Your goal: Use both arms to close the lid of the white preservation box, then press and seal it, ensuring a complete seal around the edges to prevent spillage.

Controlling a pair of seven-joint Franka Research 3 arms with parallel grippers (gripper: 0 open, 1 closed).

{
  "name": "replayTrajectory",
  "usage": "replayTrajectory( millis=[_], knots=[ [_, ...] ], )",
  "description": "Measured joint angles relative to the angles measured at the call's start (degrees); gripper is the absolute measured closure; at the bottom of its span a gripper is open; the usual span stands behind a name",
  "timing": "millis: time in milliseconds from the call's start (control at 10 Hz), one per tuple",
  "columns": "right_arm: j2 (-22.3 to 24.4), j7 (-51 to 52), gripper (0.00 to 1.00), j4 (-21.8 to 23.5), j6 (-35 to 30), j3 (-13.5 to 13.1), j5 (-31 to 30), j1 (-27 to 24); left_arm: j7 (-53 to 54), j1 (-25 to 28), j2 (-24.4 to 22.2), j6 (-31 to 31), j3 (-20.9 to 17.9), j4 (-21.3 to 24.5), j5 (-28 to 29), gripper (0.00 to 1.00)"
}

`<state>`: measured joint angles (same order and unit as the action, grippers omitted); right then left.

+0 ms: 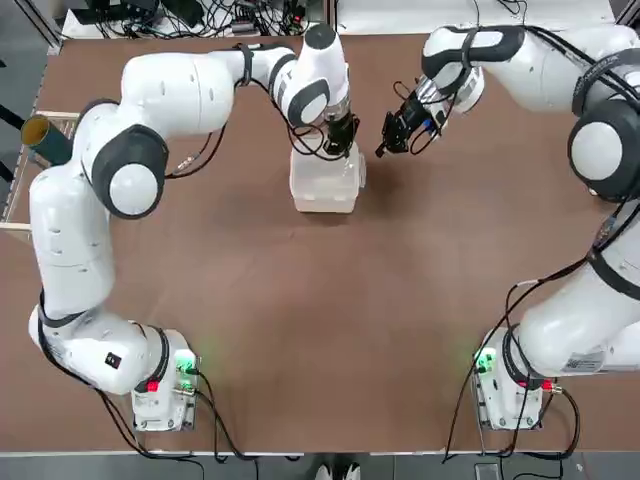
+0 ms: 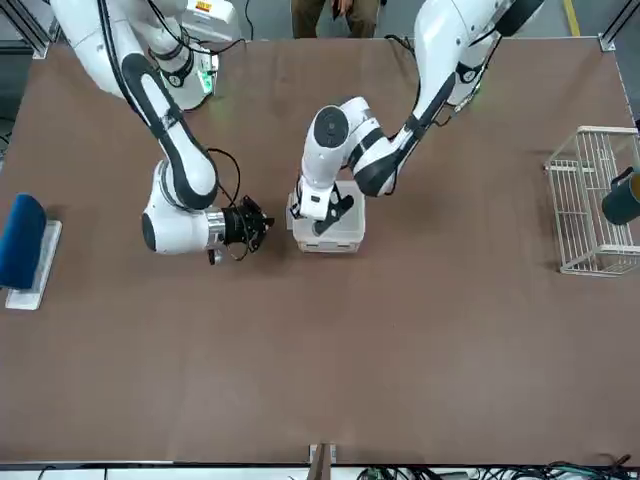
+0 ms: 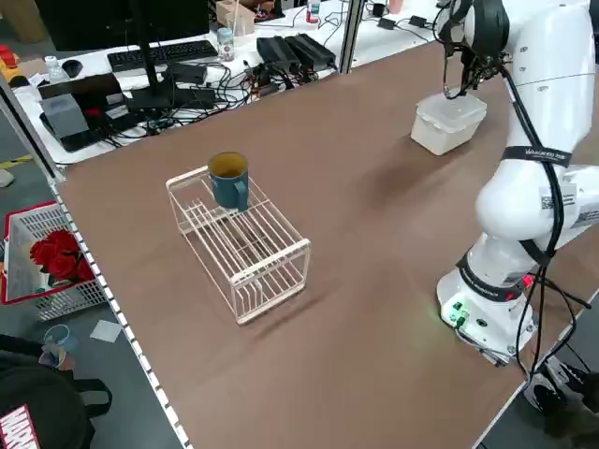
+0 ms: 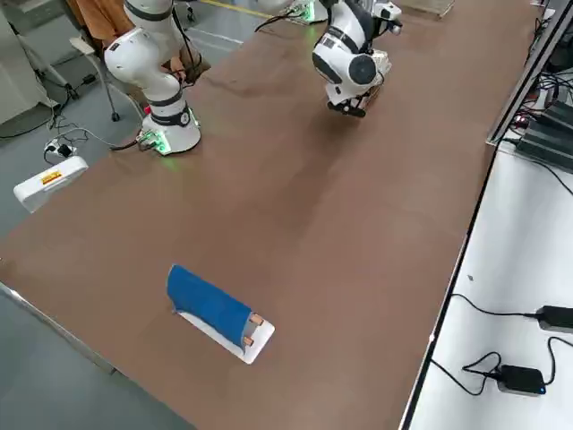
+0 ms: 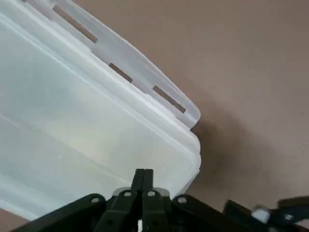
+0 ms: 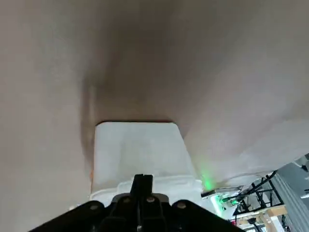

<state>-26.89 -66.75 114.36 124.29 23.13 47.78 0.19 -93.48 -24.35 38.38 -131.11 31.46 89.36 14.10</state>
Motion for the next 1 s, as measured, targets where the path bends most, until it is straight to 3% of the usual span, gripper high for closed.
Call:
replayTrajectory(
  millis=[1000],
  knots=[
    [0.07,0.83,0.99,3.02,5.89,1.66,5.06,3.25,-2.99,-1.92,-0.07,0.48,-1.64,-0.73,0.97,0.99]
  ],
)
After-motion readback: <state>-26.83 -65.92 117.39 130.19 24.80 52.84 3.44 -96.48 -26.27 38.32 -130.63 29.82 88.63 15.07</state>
